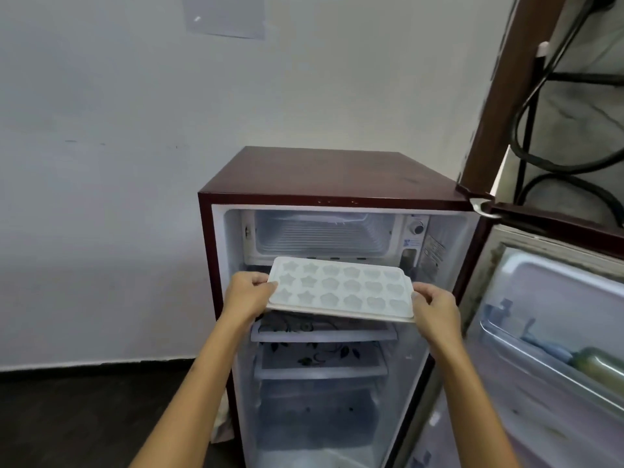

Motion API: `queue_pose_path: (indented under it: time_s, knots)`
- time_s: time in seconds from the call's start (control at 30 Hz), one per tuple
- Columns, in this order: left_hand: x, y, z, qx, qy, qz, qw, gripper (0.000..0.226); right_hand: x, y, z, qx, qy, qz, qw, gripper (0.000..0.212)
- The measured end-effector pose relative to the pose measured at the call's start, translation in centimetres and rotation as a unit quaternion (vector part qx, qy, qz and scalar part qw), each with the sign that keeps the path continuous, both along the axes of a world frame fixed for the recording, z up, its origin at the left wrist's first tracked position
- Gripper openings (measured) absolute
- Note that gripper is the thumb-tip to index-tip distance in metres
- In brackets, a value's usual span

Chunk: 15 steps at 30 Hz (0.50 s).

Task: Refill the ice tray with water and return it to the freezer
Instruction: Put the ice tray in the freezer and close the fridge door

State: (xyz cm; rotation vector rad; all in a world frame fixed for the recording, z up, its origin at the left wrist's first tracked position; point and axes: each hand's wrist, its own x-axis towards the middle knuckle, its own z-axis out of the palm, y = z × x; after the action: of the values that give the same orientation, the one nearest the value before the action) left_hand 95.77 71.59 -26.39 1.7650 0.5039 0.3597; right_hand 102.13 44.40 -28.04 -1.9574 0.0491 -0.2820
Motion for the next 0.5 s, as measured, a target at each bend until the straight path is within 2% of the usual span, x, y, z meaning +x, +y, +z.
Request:
queue_pose_path:
  time_s: [0.3,0.33,0.4,0.5]
  knots:
    - [12.9,3.4,-0.1,0.111,0.053,0.065,0.99,0.012,12.6,5.0,1.1,-0.078,0.014,0.014,0.997,0.034]
    - [14.1,3.7,-0.1,0.119,0.058,0.068,0.989,0.006,13.9,5.5,1.0,-0.078,0.02,0.019,0.997,0.033]
    - [16.4,4.2,-0.5,0.12,0.062,0.08,0.988,0.02,16.3,6.7,0.5,-0.084,0.022,0.029,0.996,0.025]
    - [18.8,4.9,-1.4,0.126,0.063,0.094,0.986,0.009,19.1,8.3,-0.2,-0.112,0.027,0.02,0.993,0.016]
